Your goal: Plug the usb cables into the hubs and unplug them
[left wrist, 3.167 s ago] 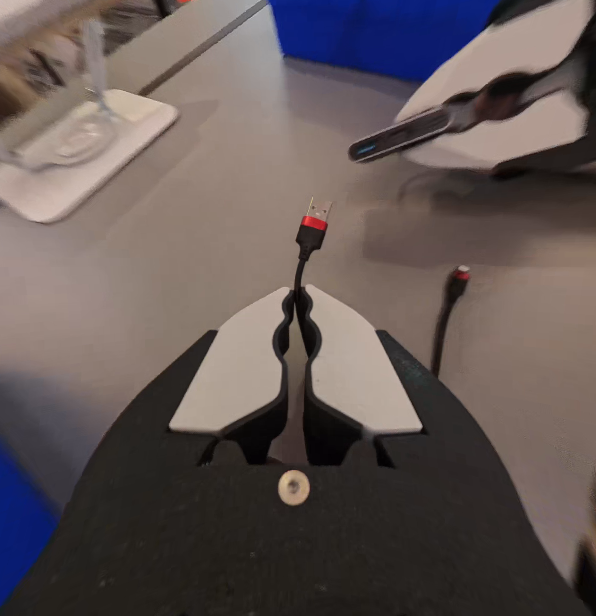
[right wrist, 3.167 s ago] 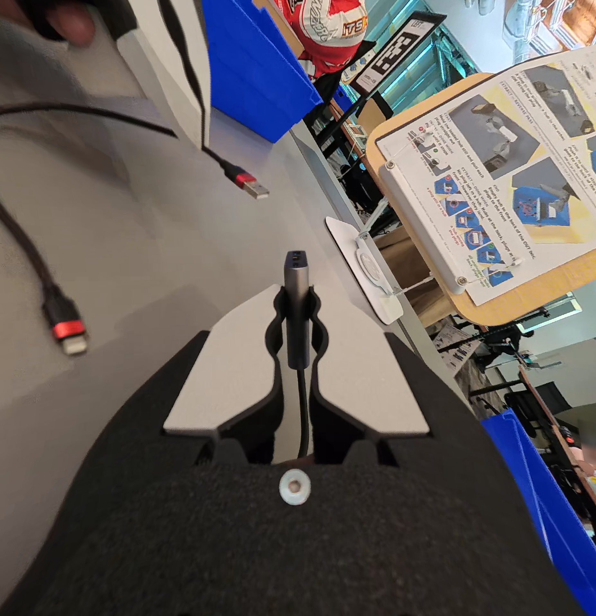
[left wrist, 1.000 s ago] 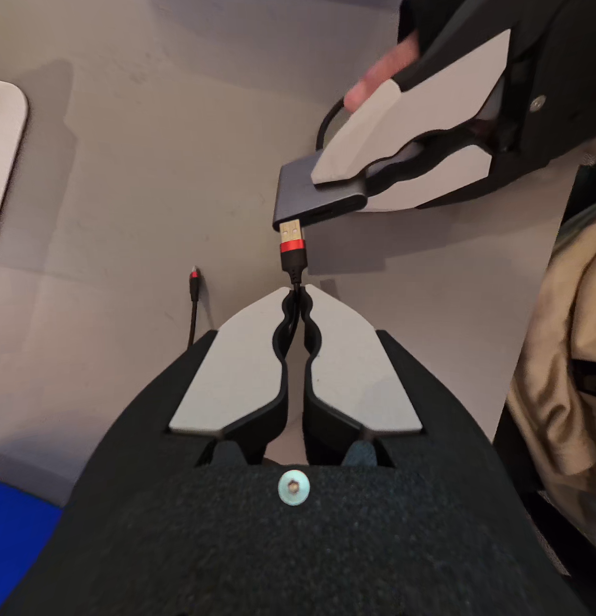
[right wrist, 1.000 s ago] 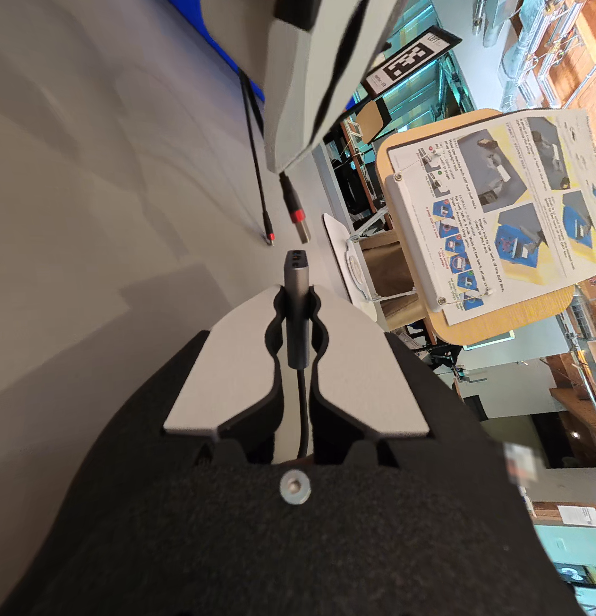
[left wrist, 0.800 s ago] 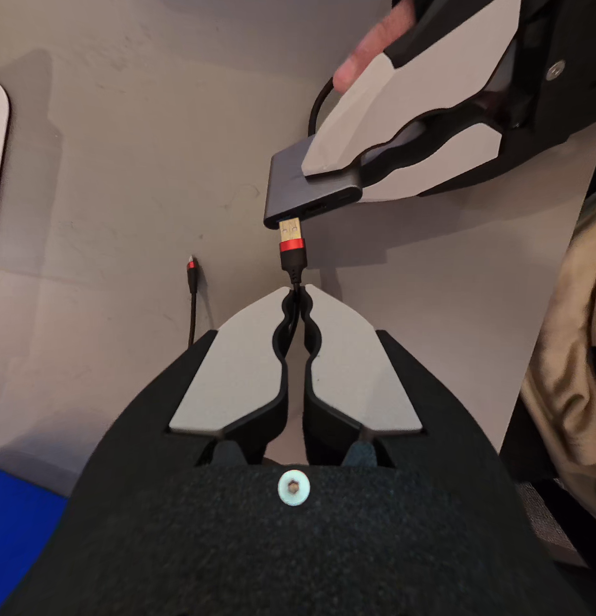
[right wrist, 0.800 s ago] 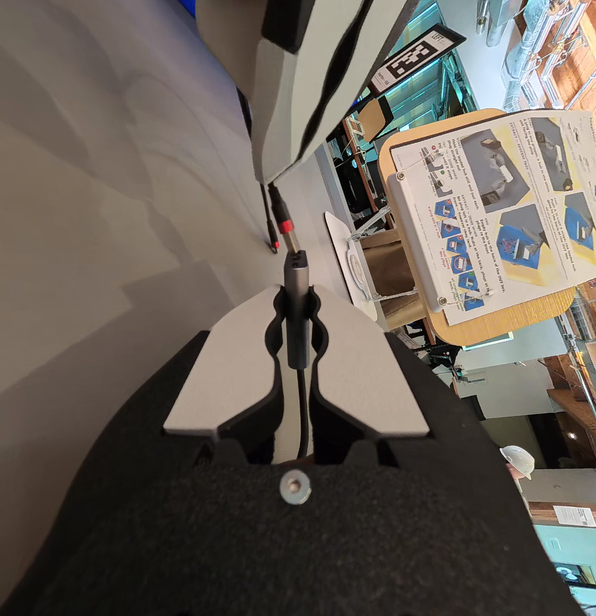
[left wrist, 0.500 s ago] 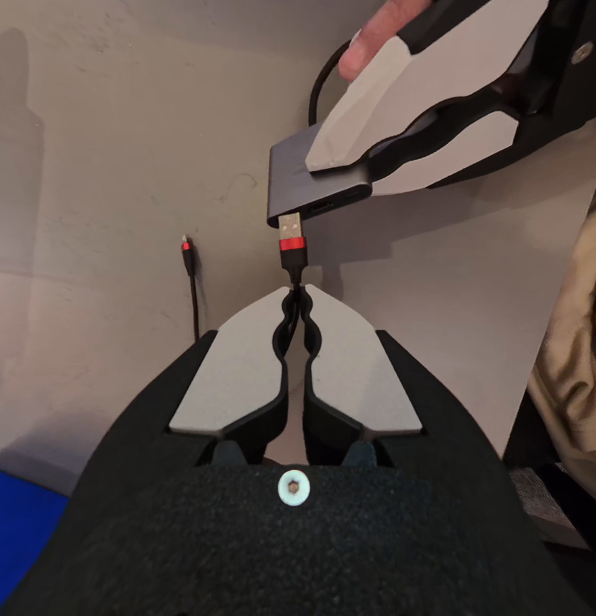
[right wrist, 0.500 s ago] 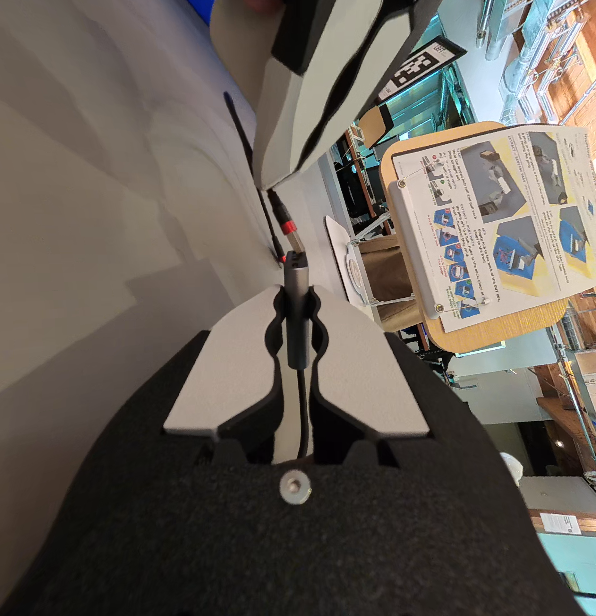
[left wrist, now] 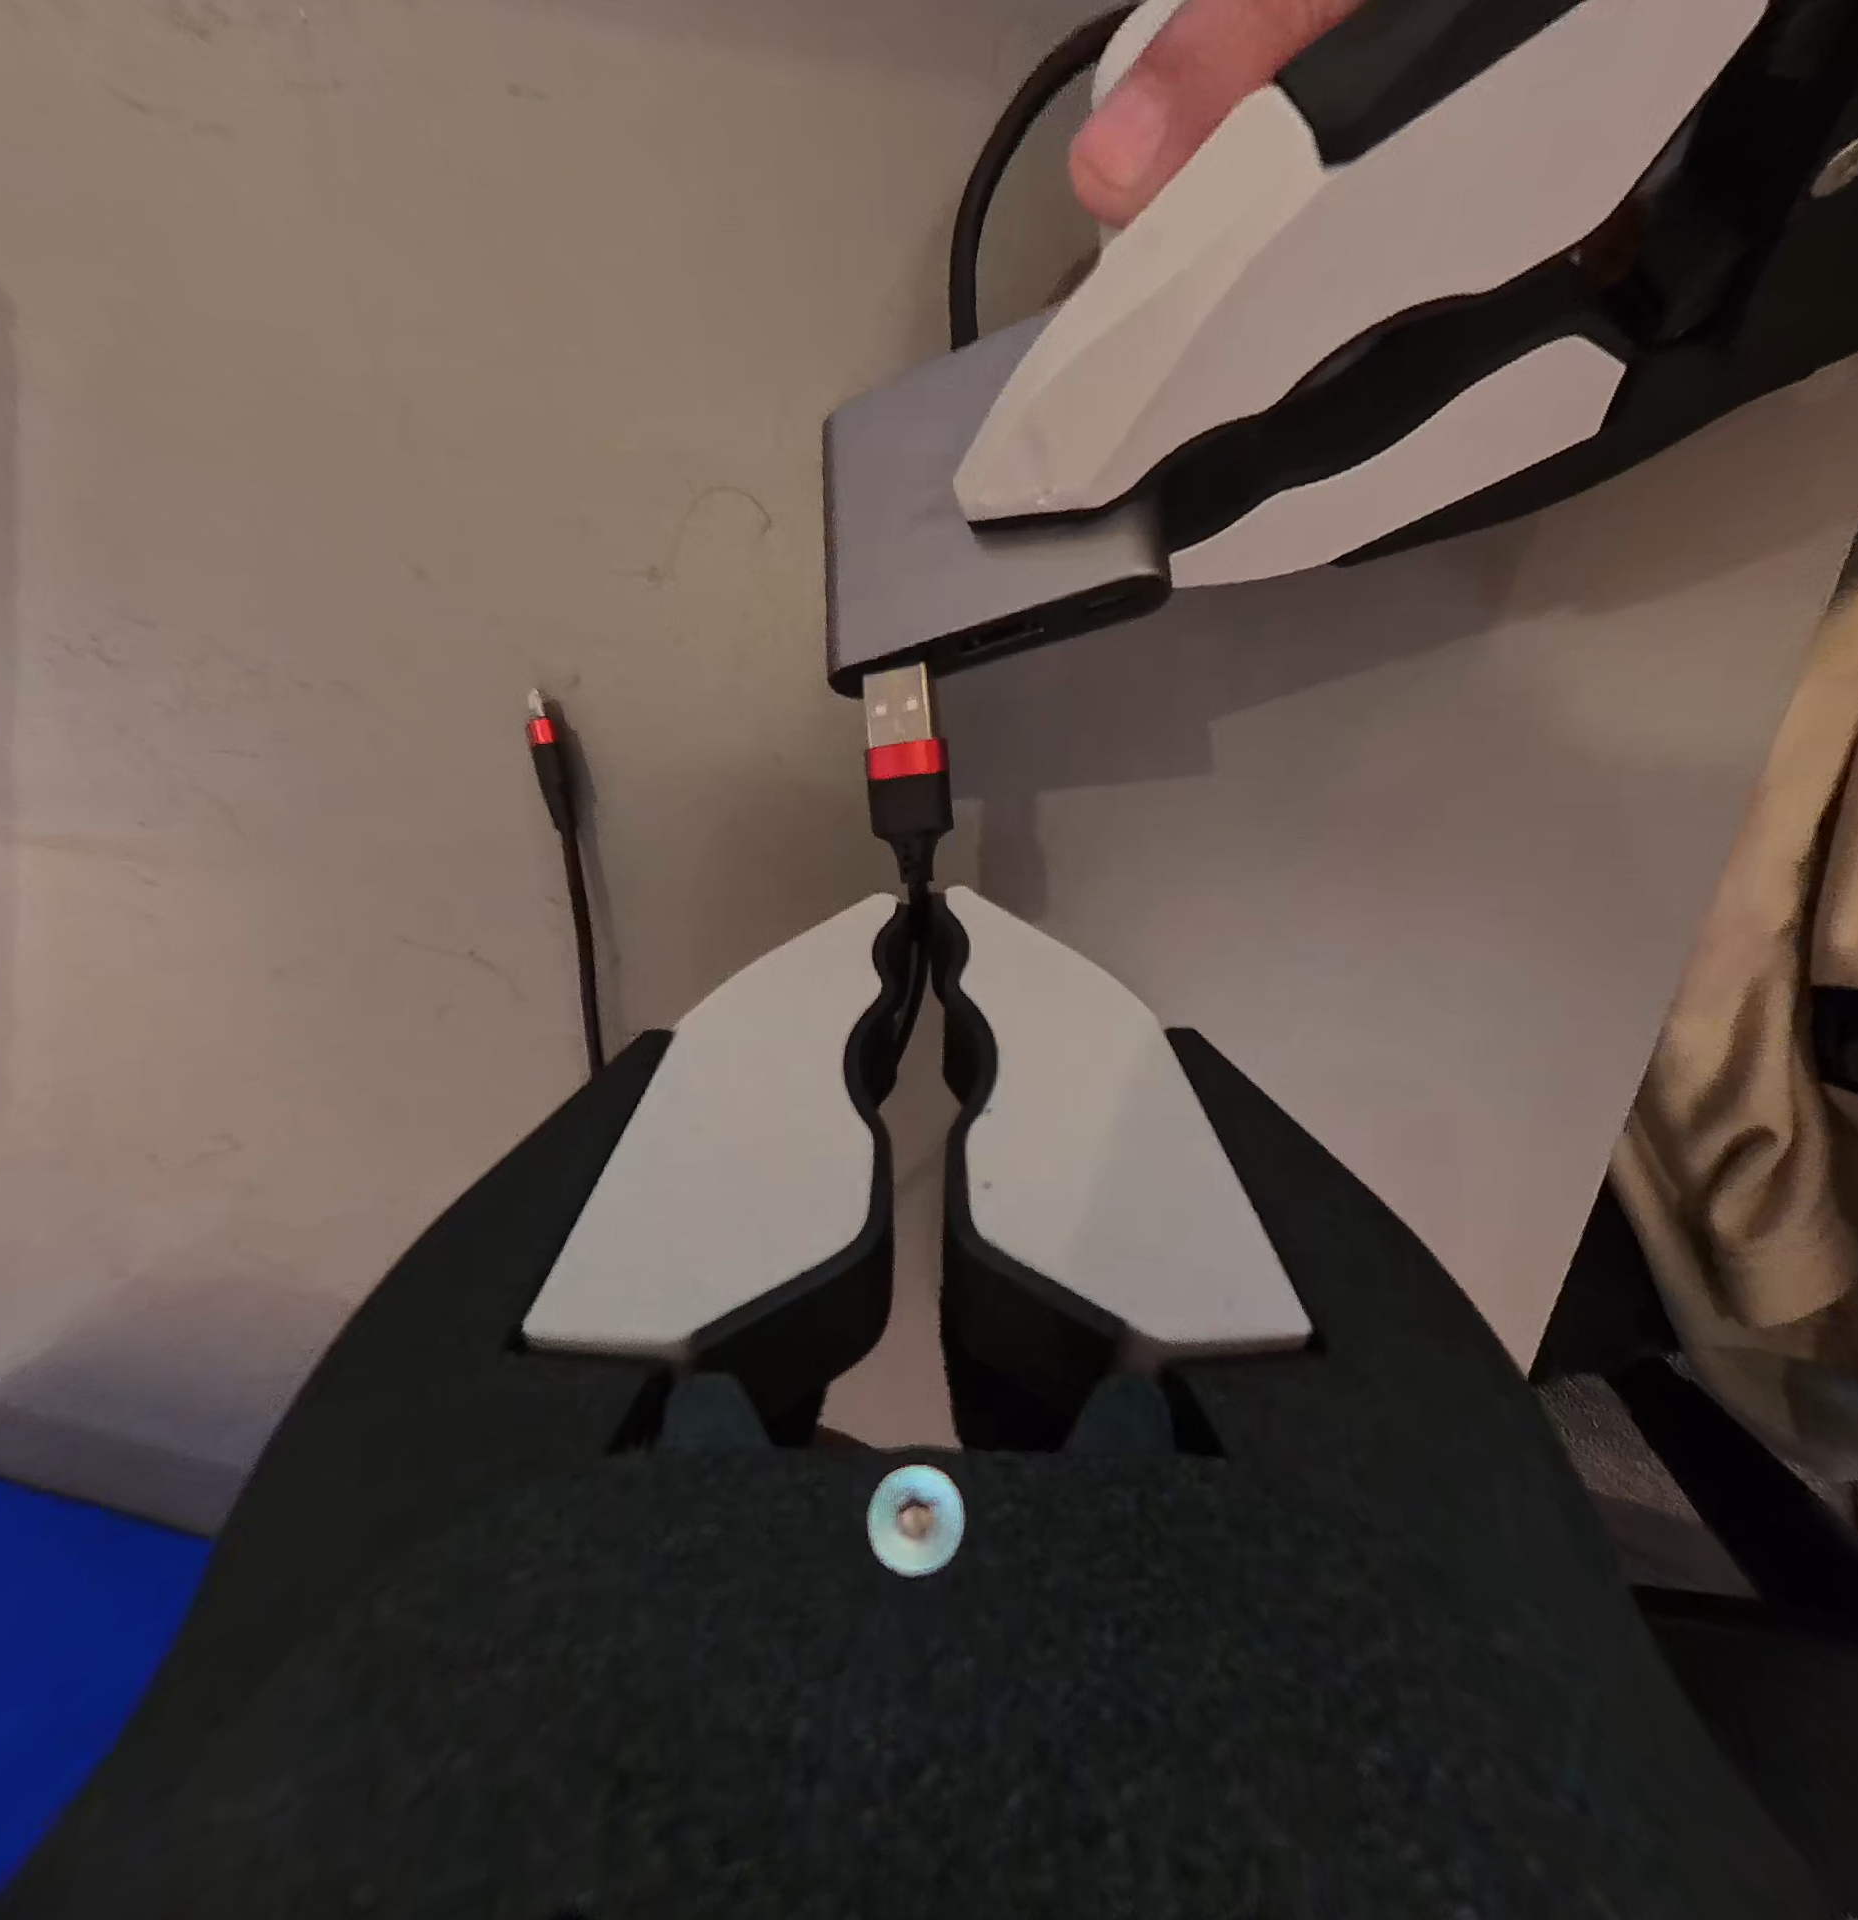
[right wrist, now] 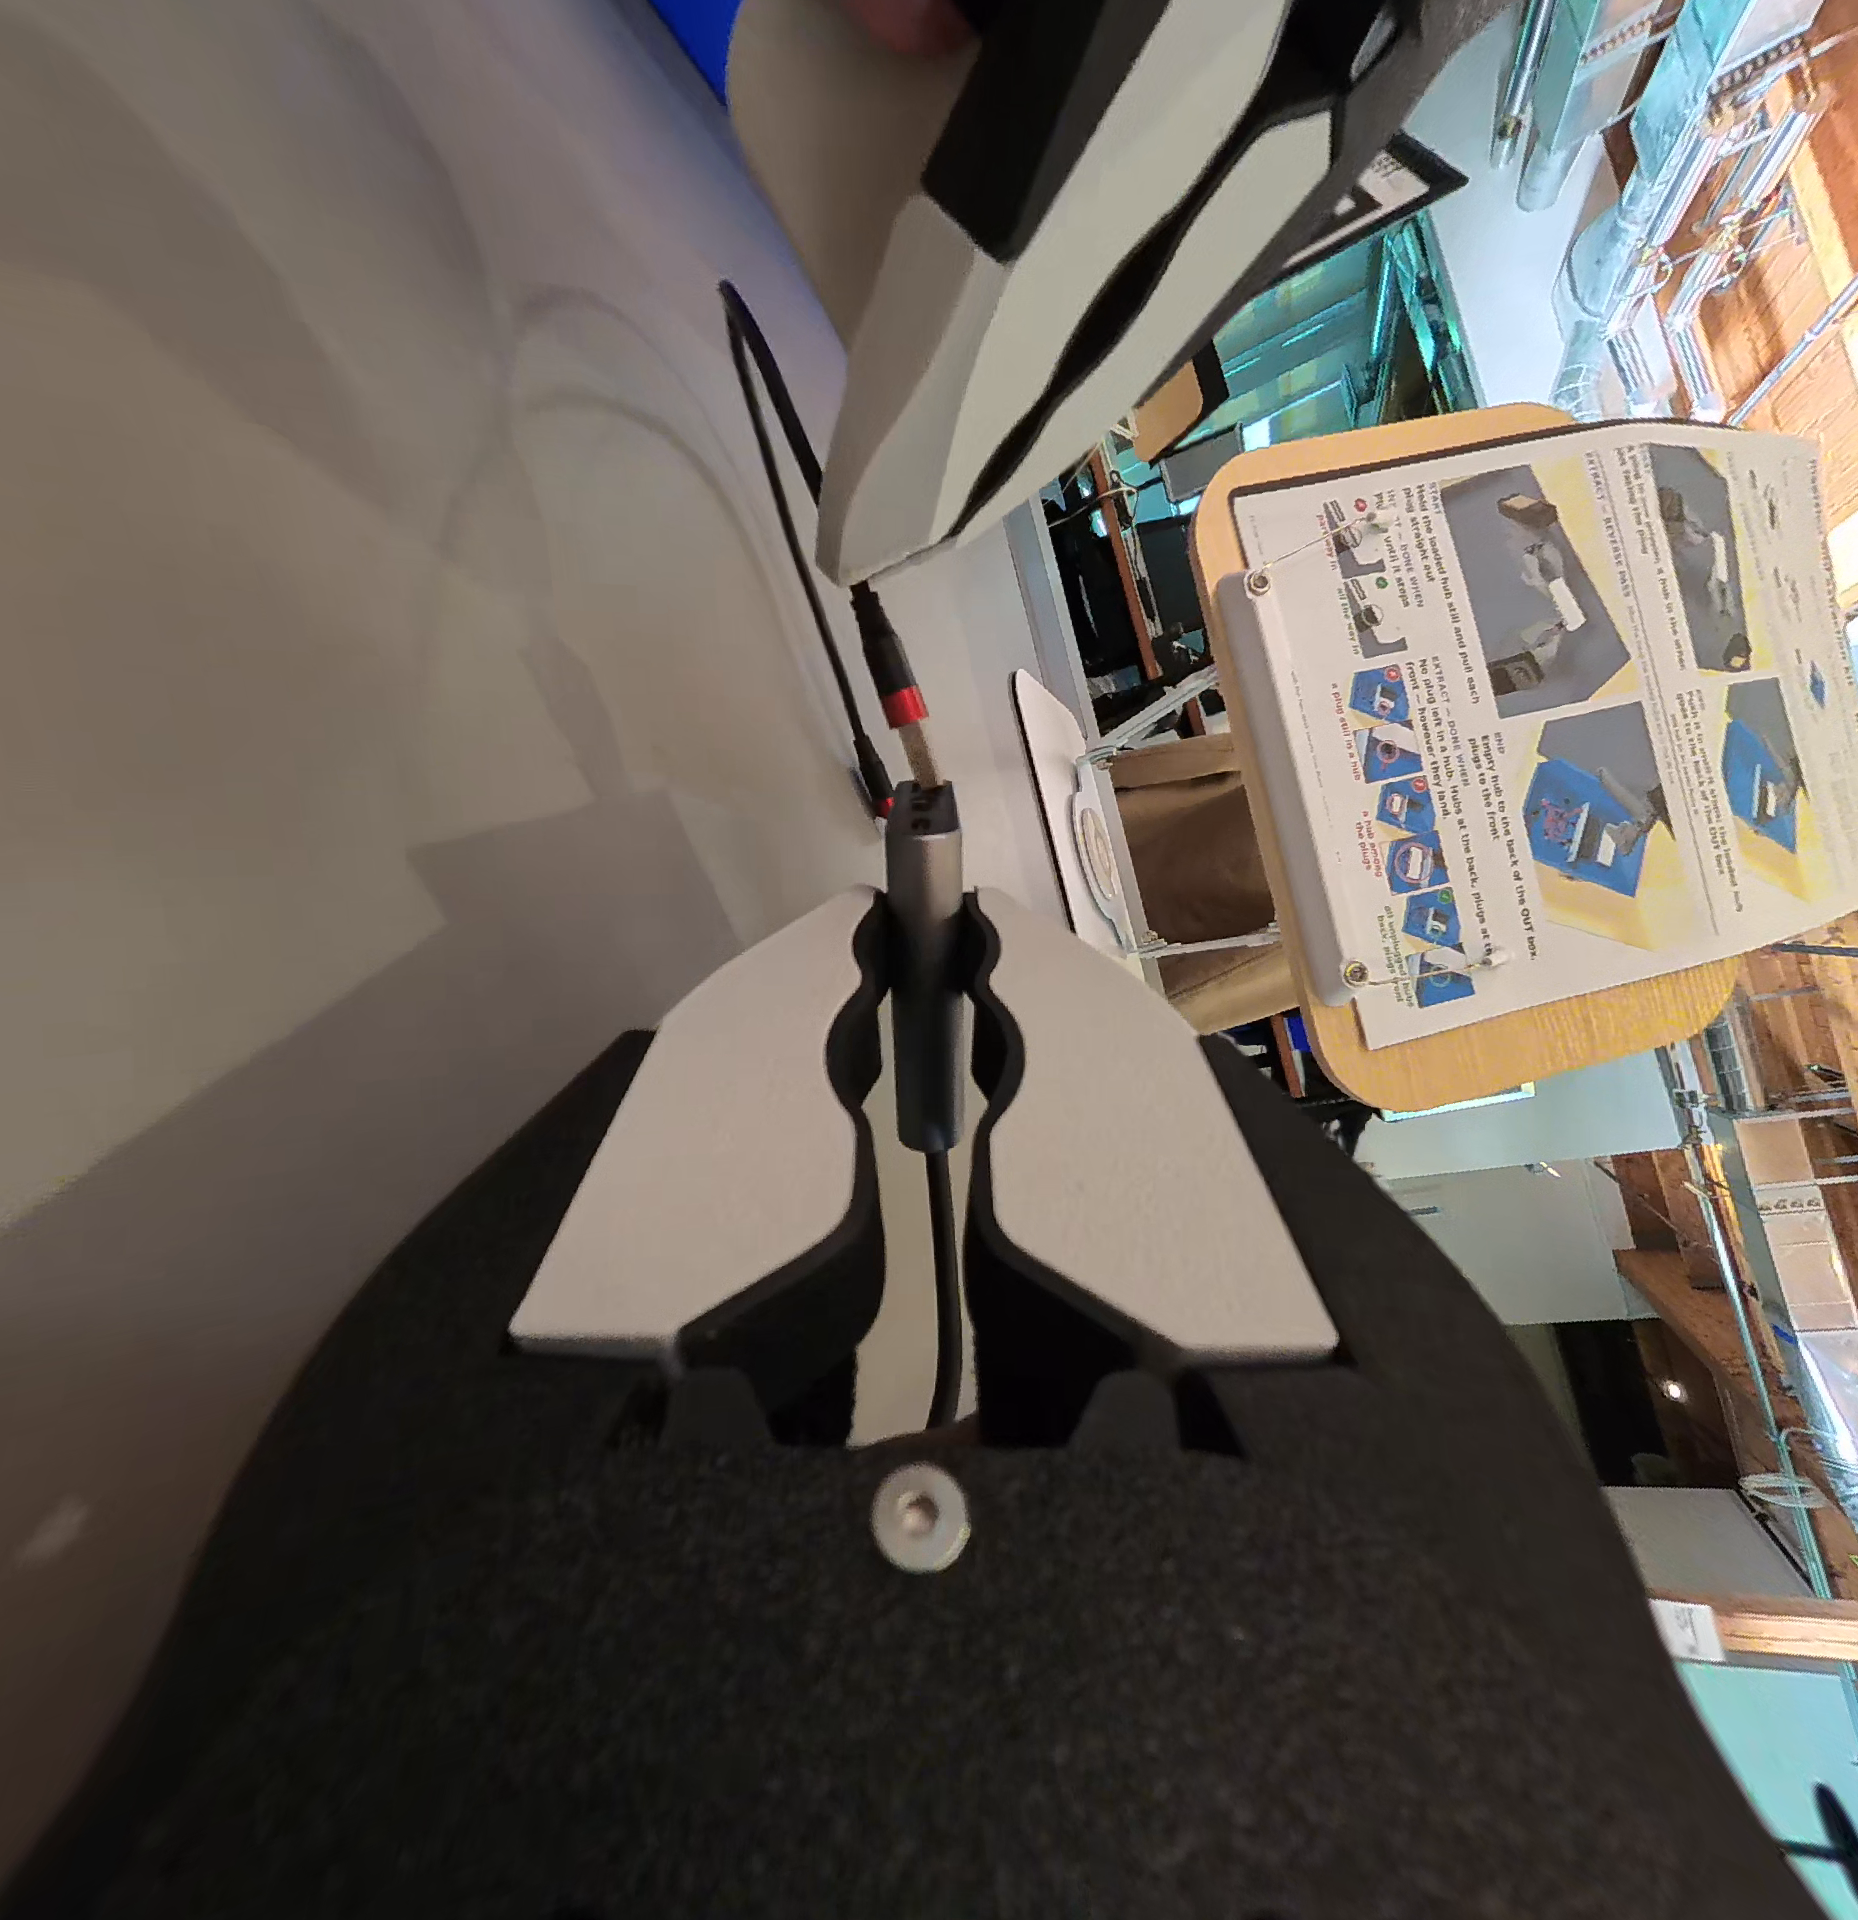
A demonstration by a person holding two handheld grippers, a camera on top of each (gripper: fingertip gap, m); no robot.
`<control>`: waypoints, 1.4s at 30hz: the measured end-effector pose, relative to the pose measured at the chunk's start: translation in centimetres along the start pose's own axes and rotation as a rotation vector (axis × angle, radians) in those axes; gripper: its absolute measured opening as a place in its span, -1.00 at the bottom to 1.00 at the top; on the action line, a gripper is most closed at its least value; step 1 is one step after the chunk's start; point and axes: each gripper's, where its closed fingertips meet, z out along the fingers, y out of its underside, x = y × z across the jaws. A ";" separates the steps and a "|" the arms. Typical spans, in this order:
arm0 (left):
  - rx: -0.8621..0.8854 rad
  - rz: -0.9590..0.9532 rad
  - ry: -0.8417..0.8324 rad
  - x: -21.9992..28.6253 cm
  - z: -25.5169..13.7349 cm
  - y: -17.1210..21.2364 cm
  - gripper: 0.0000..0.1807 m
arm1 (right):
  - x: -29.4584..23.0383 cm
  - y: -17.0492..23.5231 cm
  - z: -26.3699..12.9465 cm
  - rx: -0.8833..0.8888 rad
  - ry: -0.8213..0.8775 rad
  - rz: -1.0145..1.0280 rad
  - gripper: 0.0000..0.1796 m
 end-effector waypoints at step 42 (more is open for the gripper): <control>0.819 -0.473 -0.314 -0.6 -5.3 -4.0 -0.70 | 2.9 1.1 0.0 0.039 -0.062 0.518 -0.86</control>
